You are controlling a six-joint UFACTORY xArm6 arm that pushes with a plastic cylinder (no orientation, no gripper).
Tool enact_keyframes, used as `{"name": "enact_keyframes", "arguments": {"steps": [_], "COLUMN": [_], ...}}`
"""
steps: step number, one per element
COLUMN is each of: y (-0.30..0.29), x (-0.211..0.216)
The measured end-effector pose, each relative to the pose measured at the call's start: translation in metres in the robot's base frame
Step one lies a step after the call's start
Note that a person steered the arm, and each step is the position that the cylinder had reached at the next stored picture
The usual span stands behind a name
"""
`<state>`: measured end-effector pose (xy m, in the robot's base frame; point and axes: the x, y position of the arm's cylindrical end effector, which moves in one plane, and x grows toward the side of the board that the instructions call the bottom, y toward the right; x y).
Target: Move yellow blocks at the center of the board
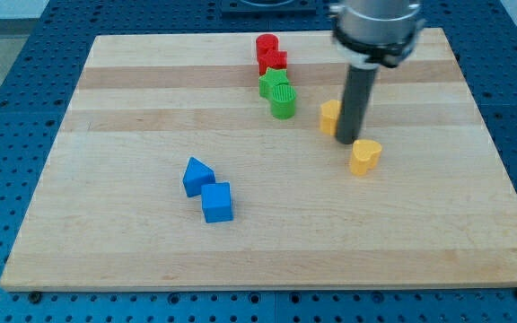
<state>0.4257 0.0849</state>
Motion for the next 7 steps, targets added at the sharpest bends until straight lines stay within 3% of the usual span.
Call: {"name": "enact_keyframes", "arguments": {"steps": [2, 5, 7], "y": [0.05, -0.034, 0.121], "x": [-0.028, -0.033, -0.018]}}
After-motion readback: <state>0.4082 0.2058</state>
